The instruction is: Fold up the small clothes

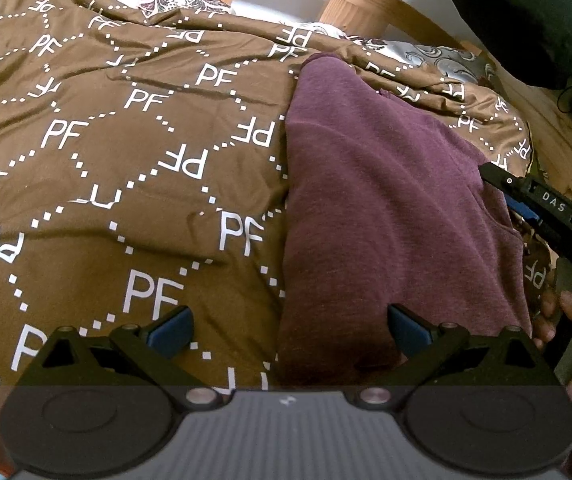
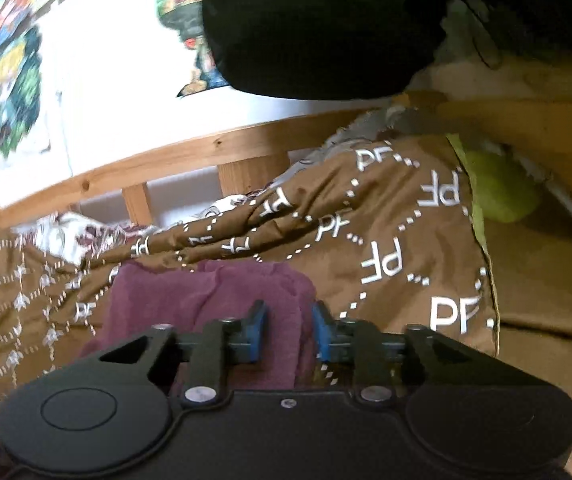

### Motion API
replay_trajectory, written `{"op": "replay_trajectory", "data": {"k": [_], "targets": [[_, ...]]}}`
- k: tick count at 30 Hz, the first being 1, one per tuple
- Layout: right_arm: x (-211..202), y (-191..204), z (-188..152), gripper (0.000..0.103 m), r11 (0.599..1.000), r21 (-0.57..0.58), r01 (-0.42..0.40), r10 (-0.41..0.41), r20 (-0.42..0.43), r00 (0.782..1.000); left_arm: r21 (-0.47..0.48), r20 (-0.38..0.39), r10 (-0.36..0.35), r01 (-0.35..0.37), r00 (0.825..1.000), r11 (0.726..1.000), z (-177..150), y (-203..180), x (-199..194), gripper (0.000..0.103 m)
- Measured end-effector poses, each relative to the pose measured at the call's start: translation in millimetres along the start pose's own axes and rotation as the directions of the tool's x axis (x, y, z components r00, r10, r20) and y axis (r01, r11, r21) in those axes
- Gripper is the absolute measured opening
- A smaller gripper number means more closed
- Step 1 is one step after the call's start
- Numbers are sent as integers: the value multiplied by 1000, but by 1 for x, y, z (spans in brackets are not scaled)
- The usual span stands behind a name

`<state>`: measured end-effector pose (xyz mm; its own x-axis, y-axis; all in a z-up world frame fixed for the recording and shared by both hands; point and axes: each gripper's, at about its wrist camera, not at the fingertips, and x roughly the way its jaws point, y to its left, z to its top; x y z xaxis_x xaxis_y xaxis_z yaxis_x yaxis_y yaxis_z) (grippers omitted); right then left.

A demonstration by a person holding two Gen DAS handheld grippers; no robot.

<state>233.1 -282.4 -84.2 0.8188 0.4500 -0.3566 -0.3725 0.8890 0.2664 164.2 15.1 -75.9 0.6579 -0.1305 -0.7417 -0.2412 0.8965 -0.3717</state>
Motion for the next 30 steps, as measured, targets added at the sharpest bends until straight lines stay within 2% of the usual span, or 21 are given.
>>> {"op": "replay_trajectory", "data": {"k": [5,10,20,25,30], "targets": [[10,-18,3,61,992,112,-61,64,-22,998,8,9,-2,2,1000,1000,-1,0,-1,103],[22,-28,4,62,981,166,-99,108,-44,993,22,27,-4,4,1000,1000,-3,0,-1,103],[24,-19,-5,64,994,83,-78,81,-37,996,24,33,-16,15,999,1000,-4,2,-2,103],[24,-22,-7,65,992,95,-86,90,-34,995,40,83,-31,28,996,999,-11,4,-2,103],[25,-21,-9,71,993,82,-89,92,-35,995,47,116,-41,36,992,998,-16,5,-3,103]]}}
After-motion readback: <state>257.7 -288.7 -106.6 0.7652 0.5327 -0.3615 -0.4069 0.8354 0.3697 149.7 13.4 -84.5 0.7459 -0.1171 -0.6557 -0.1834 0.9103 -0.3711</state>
